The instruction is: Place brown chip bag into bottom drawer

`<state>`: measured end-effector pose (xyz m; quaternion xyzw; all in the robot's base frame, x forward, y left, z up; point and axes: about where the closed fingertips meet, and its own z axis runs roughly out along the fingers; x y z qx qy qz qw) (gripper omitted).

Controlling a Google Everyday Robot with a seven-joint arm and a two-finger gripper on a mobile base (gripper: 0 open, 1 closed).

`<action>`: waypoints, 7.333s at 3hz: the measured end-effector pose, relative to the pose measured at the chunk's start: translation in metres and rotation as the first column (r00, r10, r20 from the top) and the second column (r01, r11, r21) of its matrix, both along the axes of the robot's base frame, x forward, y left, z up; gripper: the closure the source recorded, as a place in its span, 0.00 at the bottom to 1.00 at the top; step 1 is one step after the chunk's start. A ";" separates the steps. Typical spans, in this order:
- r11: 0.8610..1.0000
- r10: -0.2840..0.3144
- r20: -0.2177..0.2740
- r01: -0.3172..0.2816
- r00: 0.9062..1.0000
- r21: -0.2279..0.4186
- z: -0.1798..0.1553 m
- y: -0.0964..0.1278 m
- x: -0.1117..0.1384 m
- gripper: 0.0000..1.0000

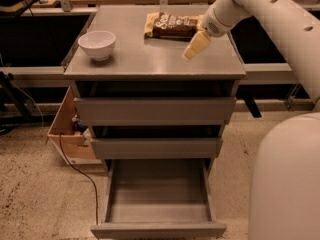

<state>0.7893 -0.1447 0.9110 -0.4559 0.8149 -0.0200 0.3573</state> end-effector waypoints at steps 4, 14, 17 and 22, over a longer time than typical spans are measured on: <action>0.930 -0.208 0.209 0.127 0.956 0.345 0.008 -0.001 0.141 0.00; 0.894 0.138 0.059 -0.150 0.989 0.422 -0.007 0.006 0.045 1.00; 0.880 0.230 -0.044 -0.189 0.972 0.436 -0.033 0.006 -0.012 1.00; 0.864 0.183 -0.208 -0.056 0.961 0.501 -0.050 -0.051 -0.170 1.00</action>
Offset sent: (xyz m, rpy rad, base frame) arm 0.1480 0.0009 0.0411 0.2832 -0.2527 -0.0951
